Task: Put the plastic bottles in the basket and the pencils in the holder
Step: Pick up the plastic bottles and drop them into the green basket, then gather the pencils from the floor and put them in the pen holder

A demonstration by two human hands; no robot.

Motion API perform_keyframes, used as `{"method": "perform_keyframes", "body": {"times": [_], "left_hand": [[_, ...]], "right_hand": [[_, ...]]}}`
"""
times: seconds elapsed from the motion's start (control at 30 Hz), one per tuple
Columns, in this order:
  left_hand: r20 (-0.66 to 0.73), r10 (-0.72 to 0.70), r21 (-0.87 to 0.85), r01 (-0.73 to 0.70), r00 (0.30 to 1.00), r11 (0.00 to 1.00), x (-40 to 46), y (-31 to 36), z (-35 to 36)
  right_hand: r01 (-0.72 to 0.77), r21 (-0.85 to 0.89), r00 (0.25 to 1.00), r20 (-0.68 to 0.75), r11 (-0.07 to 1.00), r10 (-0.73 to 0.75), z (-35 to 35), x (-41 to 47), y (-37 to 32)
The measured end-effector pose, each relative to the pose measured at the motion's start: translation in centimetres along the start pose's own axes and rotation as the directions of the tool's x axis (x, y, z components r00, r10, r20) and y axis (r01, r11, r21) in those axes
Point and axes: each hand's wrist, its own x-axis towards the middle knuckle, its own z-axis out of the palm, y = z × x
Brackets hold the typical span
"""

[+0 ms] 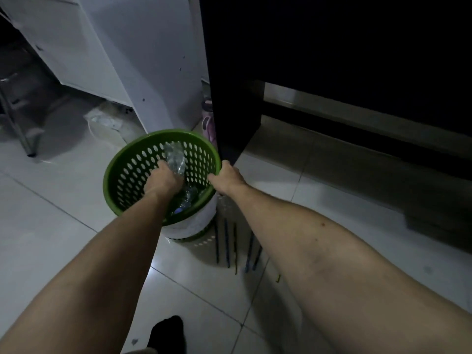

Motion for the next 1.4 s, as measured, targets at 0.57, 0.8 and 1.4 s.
{"method": "perform_keyframes", "body": {"times": [0.57,0.8,1.4], "left_hand": [[-0.109,0.422,0.087,-0.414,0.9,0.906,-4.9,8.0,-0.3],[-0.042,0.625,0.021,-0.624,0.78,0.781,-7.8,13.8,7.2],[0.438,0.71,-0.094,-0.757,0.552,0.647,-16.6,12.4,30.3]], "right_hand": [[0.04,-0.08,0.995,-0.089,0.996,-0.047,-3.3,-1.3,2.4],[-0.055,-0.069,0.969,-0.243,0.996,0.037,-8.5,-1.6,9.4],[-0.621,0.169,0.675,-0.382,0.765,0.632,-3.7,-10.1,33.6]]}}
